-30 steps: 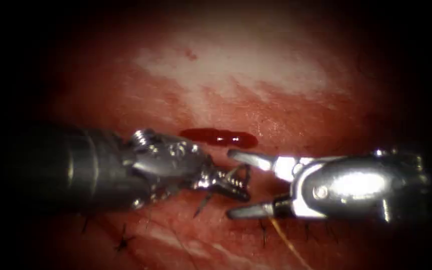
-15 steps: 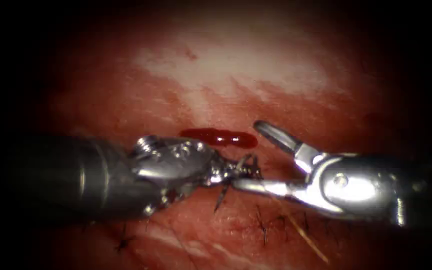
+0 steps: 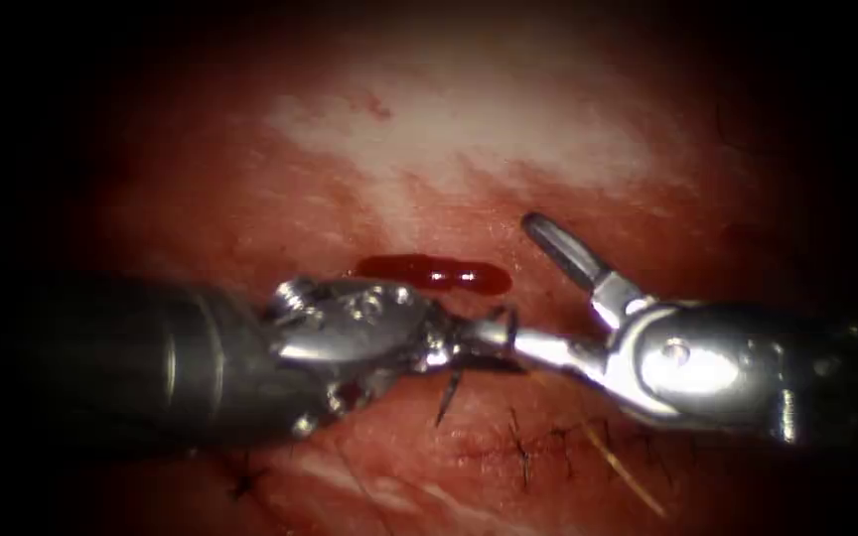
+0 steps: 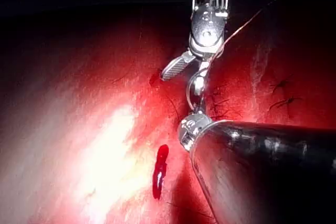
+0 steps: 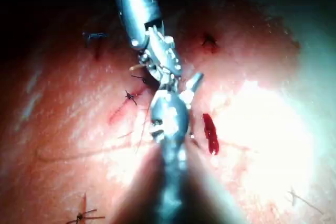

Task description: Wound Closure

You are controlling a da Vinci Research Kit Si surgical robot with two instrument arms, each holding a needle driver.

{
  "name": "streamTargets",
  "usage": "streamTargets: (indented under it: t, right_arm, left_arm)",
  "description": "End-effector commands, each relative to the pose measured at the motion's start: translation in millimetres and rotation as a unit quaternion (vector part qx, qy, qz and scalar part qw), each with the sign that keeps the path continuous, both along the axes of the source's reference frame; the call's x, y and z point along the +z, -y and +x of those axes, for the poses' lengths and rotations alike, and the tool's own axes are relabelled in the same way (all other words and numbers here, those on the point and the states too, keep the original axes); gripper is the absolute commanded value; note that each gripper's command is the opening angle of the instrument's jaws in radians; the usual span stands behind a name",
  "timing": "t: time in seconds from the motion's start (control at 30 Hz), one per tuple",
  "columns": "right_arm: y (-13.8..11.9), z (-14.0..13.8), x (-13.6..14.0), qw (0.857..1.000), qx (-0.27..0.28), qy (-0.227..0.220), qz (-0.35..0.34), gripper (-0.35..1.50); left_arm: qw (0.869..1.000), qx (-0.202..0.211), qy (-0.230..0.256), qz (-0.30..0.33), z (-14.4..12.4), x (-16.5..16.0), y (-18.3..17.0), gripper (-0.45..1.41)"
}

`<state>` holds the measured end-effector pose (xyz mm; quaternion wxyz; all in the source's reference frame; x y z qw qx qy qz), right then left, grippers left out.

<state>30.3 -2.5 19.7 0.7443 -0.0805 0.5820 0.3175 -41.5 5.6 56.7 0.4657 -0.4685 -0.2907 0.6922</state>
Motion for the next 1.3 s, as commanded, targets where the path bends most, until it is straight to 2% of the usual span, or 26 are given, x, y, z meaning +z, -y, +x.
streamTargets:
  t: [0.03,0.1,0.13,0.17,0.43,0.47,0.53,0.63,0.7,0.77,0.9,1.0,1.07,1.13,1.17,1.2,1.23,1.3]
  right_arm:
    - [0.6,0.6,0.6,1.000,-0.005,-0.002,-0.002,0.66]
    - [0.8,0.6,0.7,1.000,-0.017,-0.002,-0.007,0.32]
    - [0.9,0.7,0.7,1.000,-0.026,0.000,-0.014,-0.11]
    - [1.1,0.7,0.8,0.999,-0.039,-0.001,-0.021,-0.35]
    - [1.5,0.6,0.8,0.997,-0.074,0.008,-0.034,-0.35]
    - [1.5,0.5,0.8,0.996,-0.078,0.009,-0.036,-0.35]
    - [1.6,0.4,0.8,0.996,-0.082,0.013,-0.036,-0.35]
    - [1.5,0.0,0.7,0.995,-0.088,0.018,-0.042,-0.35]
    - [1.5,-0.4,0.7,0.994,-0.094,0.023,-0.051,-0.35]
    - [1.2,-1.1,0.8,0.993,-0.101,0.028,-0.060,-0.35]
    - [0.6,-2.1,1.2,0.992,-0.101,0.036,-0.066,-0.35]
    - [0.1,-2.7,1.7,0.992,-0.098,0.040,-0.066,-0.35]
    - [-0.2,-3.0,1.9,0.992,-0.097,0.041,-0.066,-0.35]
    - [-0.3,-3.0,2.1,0.992,-0.096,0.042,-0.066,-0.35]
    - [-0.3,-3.0,2.1,0.992,-0.096,0.042,-0.066,-0.35]
    - [-0.4,-3.0,2.2,0.992,-0.096,0.043,-0.066,-0.35]
    - [-0.7,-2.9,2.4,0.992,-0.095,0.044,-0.066,-0.35]
    - [-1.0,-2.9,2.6,0.992,-0.093,0.045,-0.066,-0.35]
  left_arm:
    - [1.000,0.000,0.000,0.001,-0.5,0.4,0.3,-0.45]
    - [1.000,0.001,0.001,0.001,-0.6,0.4,0.4,-0.45]
    - [1.000,0.001,0.001,0.001,-0.6,0.4,0.4,-0.45]
    - [1.000,0.001,0.001,0.001,-0.6,0.4,0.4,-0.45]
    - [1.000,0.001,-0.001,-0.004,-0.7,0.3,0.2,-0.45]
    - [1.000,0.008,0.000,-0.017,-0.7,0.3,0.1,-0.15]
    - [0.997,0.029,-0.004,-0.072,-0.7,0.4,-0.1,0.34]
    - [0.987,0.046,-0.024,-0.151,-0.6,0.8,-0.4,0.96]
    - [0.982,0.049,-0.037,-0.176,-0.4,1.0,-0.6,1.14]
    - [0.980,0.048,-0.047,-0.189,0.3,1.4,-0.6,1.20]
    - [0.978,0.046,-0.056,-0.198,1.6,1.8,-0.2,1.16]
    - [0.974,0.067,-0.061,-0.209,2.8,2.7,0.1,0.96]
    - [0.973,0.080,-0.056,-0.208,3.3,3.7,0.2,0.69]
    - [0.972,0.089,-0.049,-0.211,3.6,5.1,0.4,0.32]
    - [0.972,0.093,-0.046,-0.213,3.7,5.8,0.5,0.22]
    - [0.971,0.097,-0.043,-0.214,3.7,6.5,0.6,-0.01]
    - [0.969,0.105,-0.039,-0.219,3.8,8.3,0.8,-0.40]
    - [0.968,0.111,-0.036,-0.222,3.8,9.7,1.0,-0.45]
